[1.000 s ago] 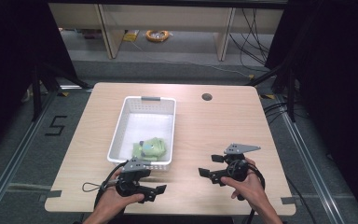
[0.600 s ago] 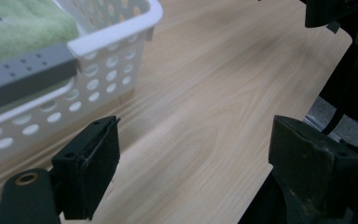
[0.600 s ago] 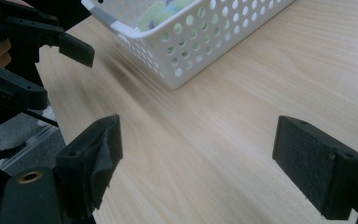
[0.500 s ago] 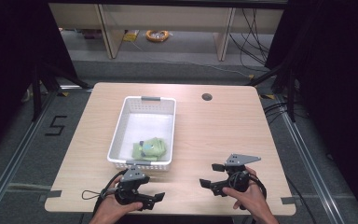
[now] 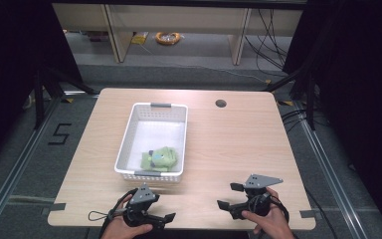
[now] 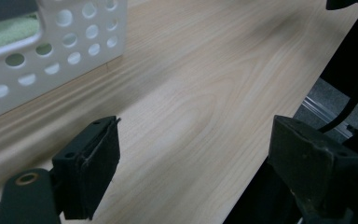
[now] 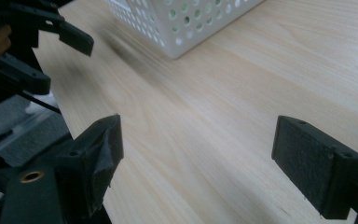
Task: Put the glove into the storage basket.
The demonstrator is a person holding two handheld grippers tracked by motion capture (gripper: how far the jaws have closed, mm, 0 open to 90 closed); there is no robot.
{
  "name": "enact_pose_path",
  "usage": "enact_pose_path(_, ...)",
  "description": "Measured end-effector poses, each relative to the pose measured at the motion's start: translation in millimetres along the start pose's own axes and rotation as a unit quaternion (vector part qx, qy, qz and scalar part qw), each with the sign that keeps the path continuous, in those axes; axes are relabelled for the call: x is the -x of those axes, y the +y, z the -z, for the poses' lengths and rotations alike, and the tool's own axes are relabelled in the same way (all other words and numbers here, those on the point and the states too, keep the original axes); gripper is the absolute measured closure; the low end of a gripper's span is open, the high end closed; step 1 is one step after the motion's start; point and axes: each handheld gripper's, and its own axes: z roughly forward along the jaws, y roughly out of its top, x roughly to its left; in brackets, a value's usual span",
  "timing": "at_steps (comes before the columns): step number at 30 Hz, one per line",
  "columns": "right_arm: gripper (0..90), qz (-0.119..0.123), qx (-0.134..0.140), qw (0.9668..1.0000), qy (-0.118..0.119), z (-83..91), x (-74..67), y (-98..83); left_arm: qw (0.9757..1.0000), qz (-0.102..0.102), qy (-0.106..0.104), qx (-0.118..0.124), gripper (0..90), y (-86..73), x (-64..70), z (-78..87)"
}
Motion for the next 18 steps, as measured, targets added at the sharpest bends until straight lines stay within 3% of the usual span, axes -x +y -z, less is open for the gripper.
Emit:
enact_pose_path(1, 17.3, 0.024, -0.002, 0.9997, -0.002, 0.1, 2.4, -1.1, 1.0, -0.002, 0.001, -0.001, 16.2, -1.4, -0.4, 0.2)
enact_pose_path(2, 17.3, 0.015, -0.008, 0.9998, -0.001, 0.6, -0.6, -3.2, 1.0, 0.0, -0.002, -0.001, 16.2, -3.1, -1.0, -0.3)
enact_pose_path(4, 17.3, 0.029, -0.005, 0.9996, 0.0, -0.4, 0.8, -7.0, 1.0, 0.007, -0.006, -0.003, 16.1, -6.3, -0.5, -1.4)
enact_pose_path(6, 17.3, 0.016, -0.015, 0.9997, -0.004, 1.2, -2.3, -9.0, 0.9999, 0.014, -0.004, -0.005, 16.1, -8.1, 0.3, -2.4)
enact_pose_path(7, 17.1, 0.034, -0.013, 0.9992, -0.016, 0.9, -1.3, -12.2, 0.9997, -0.006, -0.005, -0.022, 16.1, -9.3, -1.5, -1.0)
enact_pose_path(8, 17.0, 0.026, -0.015, 0.9995, -0.011, 1.0, -3.6, -14.2, 0.9998, -0.004, -0.002, -0.019, 16.1, -10.2, -0.7, -1.7)
enact_pose_path(9, 17.0, 0.04, -0.014, 0.999, -0.015, 1.6, -2.0, -15.1, 0.9999, 0.005, -0.001, -0.012, 16.1, -11.1, 0.8, -2.9)
enact_pose_path(12, 17.0, 0.039, -0.016, 0.999, -0.011, 2.6, -2.8, -19.2, 0.9999, -0.005, -0.002, -0.016, 16.1, -11.9, 0.9, -1.9)
enact_pose_path(15, 17.0, 0.043, -0.025, 0.9988, -0.002, 3.9, -3.6, -22.6, 0.9998, -0.002, -0.005, -0.017, 16.1, -12.2, 1.8, -1.8)
enact_pose_path(17, 17.0, 0.044, -0.021, 0.9986, -0.023, 5.5, -4.7, -25.1, 1.0, 0.003, -0.001, -0.006, 16.1, -13.0, 3.2, -3.7)
enact_pose_path(18, 17.0, 0.04, -0.026, 0.9987, -0.019, 5.9, -5.0, -25.6, 0.9999, 0.009, -0.002, -0.012, 16.1, -13.2, 3.5, -3.6)
